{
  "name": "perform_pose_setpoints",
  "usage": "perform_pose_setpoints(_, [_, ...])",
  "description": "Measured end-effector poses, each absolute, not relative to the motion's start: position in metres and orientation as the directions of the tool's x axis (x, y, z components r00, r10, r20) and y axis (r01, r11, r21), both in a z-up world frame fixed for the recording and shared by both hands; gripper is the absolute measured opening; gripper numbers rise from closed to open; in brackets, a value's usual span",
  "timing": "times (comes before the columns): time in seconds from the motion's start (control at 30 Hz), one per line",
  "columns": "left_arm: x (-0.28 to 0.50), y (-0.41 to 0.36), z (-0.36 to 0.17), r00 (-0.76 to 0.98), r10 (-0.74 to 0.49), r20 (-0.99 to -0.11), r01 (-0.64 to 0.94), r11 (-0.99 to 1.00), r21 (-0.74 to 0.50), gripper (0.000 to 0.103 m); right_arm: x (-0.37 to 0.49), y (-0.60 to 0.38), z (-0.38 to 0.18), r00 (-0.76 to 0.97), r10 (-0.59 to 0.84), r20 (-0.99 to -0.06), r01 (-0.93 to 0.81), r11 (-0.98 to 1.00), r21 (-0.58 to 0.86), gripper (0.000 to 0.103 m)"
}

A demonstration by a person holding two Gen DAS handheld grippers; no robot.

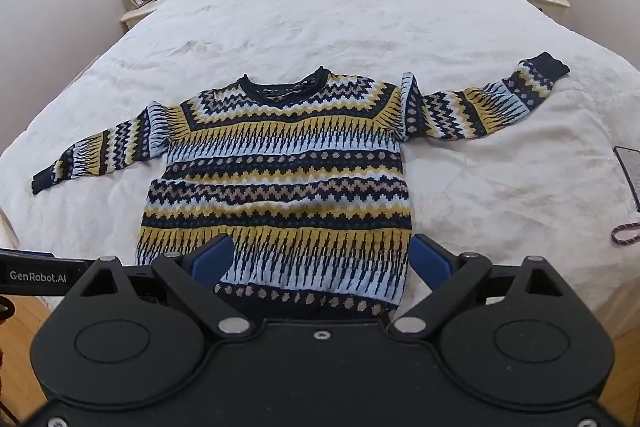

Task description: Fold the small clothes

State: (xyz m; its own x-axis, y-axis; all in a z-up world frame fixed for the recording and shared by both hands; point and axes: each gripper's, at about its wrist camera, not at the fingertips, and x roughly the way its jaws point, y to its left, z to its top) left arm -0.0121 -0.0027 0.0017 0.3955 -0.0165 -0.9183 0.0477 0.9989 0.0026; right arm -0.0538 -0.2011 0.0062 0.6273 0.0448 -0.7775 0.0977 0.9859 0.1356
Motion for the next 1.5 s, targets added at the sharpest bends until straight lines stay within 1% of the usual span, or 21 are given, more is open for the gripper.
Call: perform_pose_setpoints(1.5, [-0.016,0.001,-0.005,0.373,-0.024,-0.927,0.052,0.999,-0.005,0.079,-0.053,-0.191,0.005,0.615,0.053,-0.787,0.095,0.986,0.140,0.094])
